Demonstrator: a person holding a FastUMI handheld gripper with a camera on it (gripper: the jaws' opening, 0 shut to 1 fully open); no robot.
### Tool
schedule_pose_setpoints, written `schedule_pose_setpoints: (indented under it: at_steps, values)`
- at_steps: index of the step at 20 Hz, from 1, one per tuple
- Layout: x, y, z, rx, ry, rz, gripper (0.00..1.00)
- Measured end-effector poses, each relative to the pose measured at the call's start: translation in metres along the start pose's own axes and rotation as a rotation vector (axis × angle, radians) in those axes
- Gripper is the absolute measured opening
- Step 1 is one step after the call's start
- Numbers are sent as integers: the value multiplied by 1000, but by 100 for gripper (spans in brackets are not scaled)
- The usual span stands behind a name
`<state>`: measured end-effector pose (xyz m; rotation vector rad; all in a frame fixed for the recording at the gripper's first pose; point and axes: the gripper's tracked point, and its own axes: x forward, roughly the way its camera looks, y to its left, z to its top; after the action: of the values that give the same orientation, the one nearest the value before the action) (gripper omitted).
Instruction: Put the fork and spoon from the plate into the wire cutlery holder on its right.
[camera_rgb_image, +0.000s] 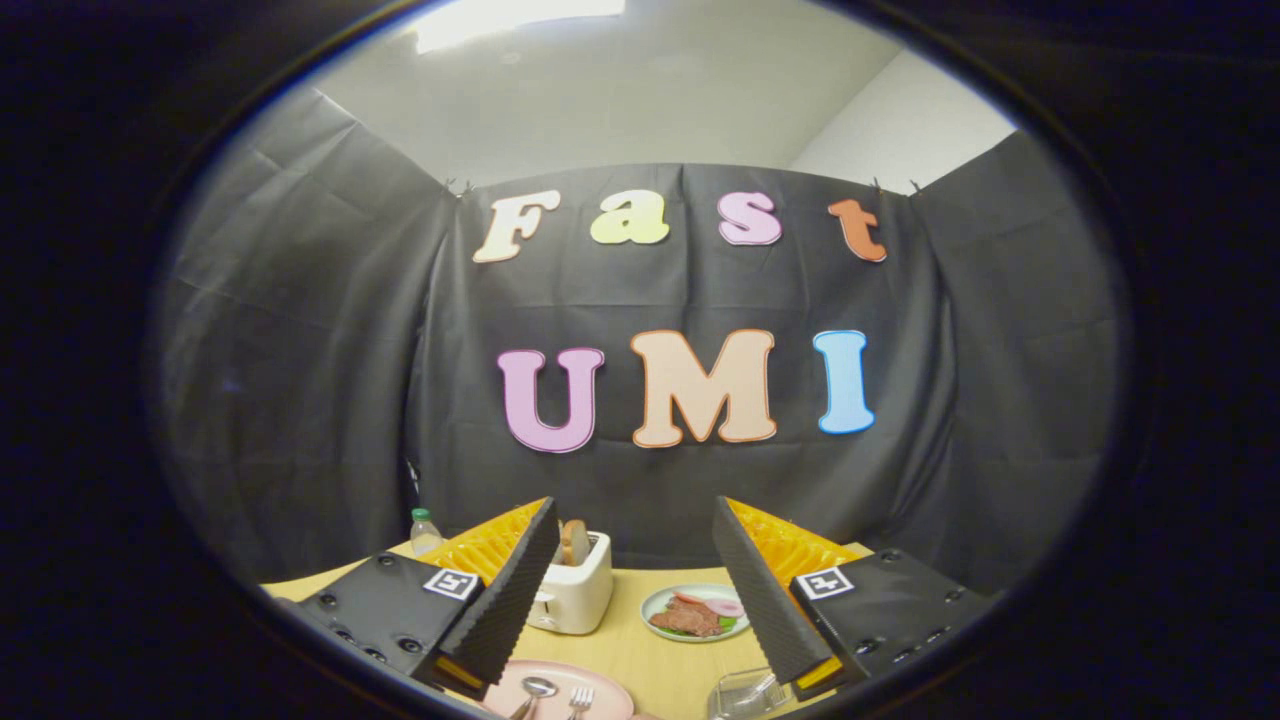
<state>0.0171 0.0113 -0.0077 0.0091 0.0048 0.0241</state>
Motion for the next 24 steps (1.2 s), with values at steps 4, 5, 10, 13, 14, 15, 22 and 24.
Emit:
schedule_pose_setpoints:
  at_steps: [4, 5, 10, 13, 14, 15, 22, 24]
  values:
    - [5, 9, -14, 4, 29, 20, 99]
    - [6, 11, -18, 3, 39, 24, 99]
    - [7, 27, -47, -19, 101, 67, 99]
    - [6, 36, -68, -37, 149, 91, 99]
    - [5, 38, -76, -41, 168, 96, 99]
    - [4, 41, -86, -44, 192, 102, 99]
    - [-8, 57, -153, -71, 363, 148, 99]
    - [-13, 59, -176, -87, 420, 161, 99]
